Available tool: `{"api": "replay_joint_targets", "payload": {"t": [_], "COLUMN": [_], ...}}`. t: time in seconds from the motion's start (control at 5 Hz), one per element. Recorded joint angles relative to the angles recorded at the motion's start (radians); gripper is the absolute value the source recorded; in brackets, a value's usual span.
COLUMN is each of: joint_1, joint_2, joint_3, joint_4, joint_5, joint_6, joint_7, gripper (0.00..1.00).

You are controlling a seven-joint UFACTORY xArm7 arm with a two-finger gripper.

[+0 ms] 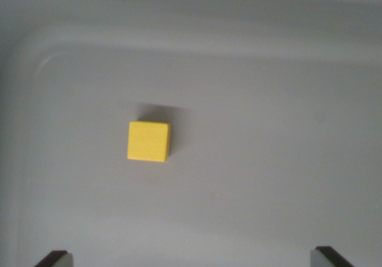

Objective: Pick yellow cube

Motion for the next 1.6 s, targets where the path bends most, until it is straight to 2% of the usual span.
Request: {"api": "replay_joint_targets", "payload": {"t": [0.2,0.4,0.6,0.8,1.0,1.2,1.4,1.6], "joint_1": [0.0055,0.0055,0.0118,0.0118,0.0188,0.0188,0.026,0.026], "joint_2": [0.024,0.024,0.053,0.053,0.084,0.084,0.116,0.116], "joint_3": [0.001,0.001,0.002,0.002,0.004,0.004,0.005,0.005], "joint_4": [-0.014,-0.014,-0.03,-0.03,-0.048,-0.048,-0.067,-0.067], "joint_5": [-0.0013,-0.0013,-0.0028,-0.0028,-0.0044,-0.0044,-0.0061,-0.0061], "joint_6": [-0.034,-0.034,-0.073,-0.073,-0.115,-0.115,-0.159,-0.159], "joint_7": [0.007,0.007,0.014,0.014,0.022,0.022,0.031,0.031], "gripper": [0.0,0.0,0.0,0.0,0.0,0.0,0.0,0.0]}}
